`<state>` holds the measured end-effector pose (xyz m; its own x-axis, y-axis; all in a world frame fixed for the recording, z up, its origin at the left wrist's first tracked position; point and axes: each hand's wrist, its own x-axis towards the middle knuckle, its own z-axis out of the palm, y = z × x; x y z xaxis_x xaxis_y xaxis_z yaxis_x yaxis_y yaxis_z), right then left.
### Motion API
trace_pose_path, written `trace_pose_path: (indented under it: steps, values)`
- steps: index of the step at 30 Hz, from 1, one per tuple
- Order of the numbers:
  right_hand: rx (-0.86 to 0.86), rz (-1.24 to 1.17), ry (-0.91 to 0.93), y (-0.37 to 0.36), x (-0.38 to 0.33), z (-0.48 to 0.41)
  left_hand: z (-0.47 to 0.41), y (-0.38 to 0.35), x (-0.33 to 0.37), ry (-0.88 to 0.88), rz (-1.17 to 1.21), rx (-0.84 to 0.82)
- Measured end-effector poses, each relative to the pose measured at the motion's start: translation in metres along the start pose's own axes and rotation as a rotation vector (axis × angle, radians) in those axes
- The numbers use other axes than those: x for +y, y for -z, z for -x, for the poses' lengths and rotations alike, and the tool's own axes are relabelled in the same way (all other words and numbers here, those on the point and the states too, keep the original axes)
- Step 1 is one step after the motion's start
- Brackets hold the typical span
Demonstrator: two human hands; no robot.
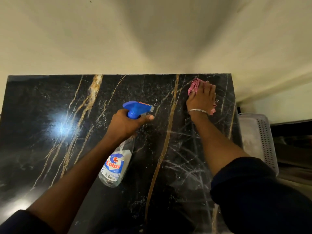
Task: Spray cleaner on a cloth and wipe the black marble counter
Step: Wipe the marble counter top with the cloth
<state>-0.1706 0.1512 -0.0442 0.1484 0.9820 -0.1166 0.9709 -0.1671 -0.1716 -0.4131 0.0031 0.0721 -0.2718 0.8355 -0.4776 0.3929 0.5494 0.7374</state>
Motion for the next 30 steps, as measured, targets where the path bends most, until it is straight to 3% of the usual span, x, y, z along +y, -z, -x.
trace_pose_path:
  steps: [2,3,7,9,11,15,18,20,22,27,29,30]
  values:
    - [0.008,-0.033,-0.043,-0.005,-0.024,0.009,-0.001,-0.004,-0.002,0.004,-0.004,0.008]
    - [0.007,-0.042,0.020,-0.007,-0.033,0.014,-0.001,-0.006,-0.003,0.007,-0.005,0.004]
    - [-0.055,0.011,0.534,-0.003,-0.018,0.016,-0.002,-0.011,-0.006,0.028,0.012,-0.033]
    - [-0.054,0.012,0.667,0.004,0.008,0.000,-0.004,-0.013,-0.006,0.042,0.017,-0.033]
    - [-0.017,-0.008,0.581,0.008,0.036,-0.015,-0.005,-0.014,-0.004,0.045,0.021,-0.042]
    - [0.099,0.016,0.149,0.012,0.076,-0.041,-0.008,-0.013,-0.001,0.058,0.027,-0.043]
    - [0.134,-0.001,-0.175,0.015,0.063,-0.053,-0.010,-0.010,0.002,0.050,0.016,-0.012]
    - [0.141,-0.040,-0.298,0.014,0.041,-0.055,-0.009,-0.009,0.002,0.058,0.019,-0.001]
    - [0.117,-0.039,-0.208,0.008,0.023,-0.051,-0.010,-0.009,0.001,0.068,0.018,-0.007]
    - [0.025,0.028,0.371,0.009,0.037,-0.047,-0.012,-0.015,-0.001,0.091,0.035,-0.038]
    - [0.017,0.060,0.452,0.018,0.064,-0.061,-0.012,-0.017,0.000,0.102,0.045,-0.048]
    - [0.036,0.061,0.401,0.022,0.078,-0.067,-0.012,-0.017,0.000,0.104,0.047,-0.055]
